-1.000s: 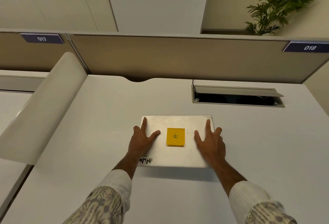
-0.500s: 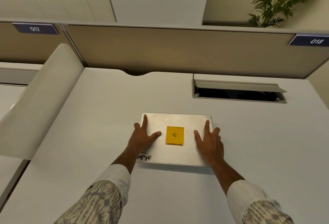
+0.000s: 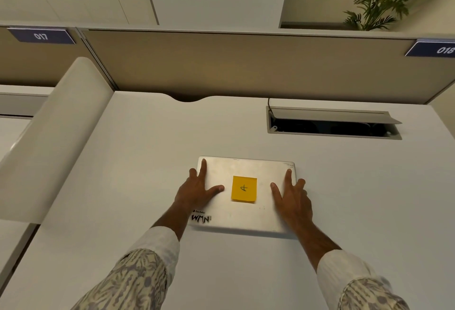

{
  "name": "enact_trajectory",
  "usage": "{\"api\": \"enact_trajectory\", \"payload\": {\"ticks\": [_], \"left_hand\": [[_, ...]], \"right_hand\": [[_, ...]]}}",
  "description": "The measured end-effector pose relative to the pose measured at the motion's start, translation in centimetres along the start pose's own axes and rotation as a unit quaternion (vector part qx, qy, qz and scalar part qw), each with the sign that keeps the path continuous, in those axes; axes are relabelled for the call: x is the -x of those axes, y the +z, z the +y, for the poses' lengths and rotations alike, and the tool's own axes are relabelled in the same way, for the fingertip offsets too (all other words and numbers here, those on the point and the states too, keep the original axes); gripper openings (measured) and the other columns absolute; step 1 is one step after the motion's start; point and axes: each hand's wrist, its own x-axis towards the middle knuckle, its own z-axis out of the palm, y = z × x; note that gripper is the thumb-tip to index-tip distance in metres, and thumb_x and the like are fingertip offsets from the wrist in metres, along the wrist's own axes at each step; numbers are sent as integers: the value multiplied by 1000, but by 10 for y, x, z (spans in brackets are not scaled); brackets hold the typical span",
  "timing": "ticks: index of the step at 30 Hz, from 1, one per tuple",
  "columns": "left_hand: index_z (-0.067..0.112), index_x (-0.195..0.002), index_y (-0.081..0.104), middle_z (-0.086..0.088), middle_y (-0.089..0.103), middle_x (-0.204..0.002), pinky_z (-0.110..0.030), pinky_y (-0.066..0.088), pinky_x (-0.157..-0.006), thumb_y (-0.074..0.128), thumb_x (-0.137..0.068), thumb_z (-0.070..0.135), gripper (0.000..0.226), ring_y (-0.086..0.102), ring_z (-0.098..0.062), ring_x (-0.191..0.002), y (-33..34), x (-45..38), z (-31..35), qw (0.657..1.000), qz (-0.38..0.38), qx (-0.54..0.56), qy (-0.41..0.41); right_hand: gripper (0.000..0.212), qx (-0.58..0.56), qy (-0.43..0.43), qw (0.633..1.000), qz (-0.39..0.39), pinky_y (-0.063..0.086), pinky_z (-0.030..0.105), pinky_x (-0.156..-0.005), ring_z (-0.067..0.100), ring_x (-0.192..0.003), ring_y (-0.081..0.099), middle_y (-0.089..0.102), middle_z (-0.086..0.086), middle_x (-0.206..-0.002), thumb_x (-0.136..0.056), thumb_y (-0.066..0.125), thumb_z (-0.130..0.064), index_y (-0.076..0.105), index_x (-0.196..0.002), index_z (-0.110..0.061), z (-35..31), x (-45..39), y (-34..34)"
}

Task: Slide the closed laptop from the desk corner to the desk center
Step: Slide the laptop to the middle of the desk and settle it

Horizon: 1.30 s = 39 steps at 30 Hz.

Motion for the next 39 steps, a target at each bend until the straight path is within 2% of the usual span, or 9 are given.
{"api": "enact_trajectory", "payload": {"ticks": [3, 10, 23, 39], "left_hand": [[28, -158, -13, -10, 34, -139, -44, 49, -83, 46, -80, 83, 112, 54, -33, -117, 0, -2, 1, 1000, -13, -20, 5], [27, -157, -16, -12, 30, -144, -48, 48, -90, 43, -81, 83, 111, 48, -33, -125, 0, -7, 2, 999, -31, -32, 10], [26, -157, -18, -14, 28, -146, -50, 46, -94, 43, -84, 81, 110, 43, -35, -130, 0, -7, 3, 998, -48, -38, 2], [25, -157, -16, -13, 32, -143, -48, 46, -93, 43, -84, 81, 110, 45, -34, -126, 2, -7, 6, 998, -39, -49, -2]], "right_hand": [[76, 7, -1, 1000, -1, 55, 38, -85, 27, -106, 59, 37, 15, -136, -97, 26, -64, 5, -156, -22, 1, -2, 0], [75, 31, -13, 999, 6, 57, 38, -80, 27, -97, 62, 41, 15, -134, -97, 25, -63, 9, -156, -19, 4, -5, 4], [76, 50, -24, 998, 18, 53, 36, -76, 26, -95, 62, 43, 13, -133, -97, 24, -64, 10, -156, -19, 6, -5, 9], [80, 55, -29, 998, 31, 54, 36, -78, 26, -101, 61, 44, 13, -137, -94, 24, -68, 8, -156, -20, 11, -10, 17]]}}
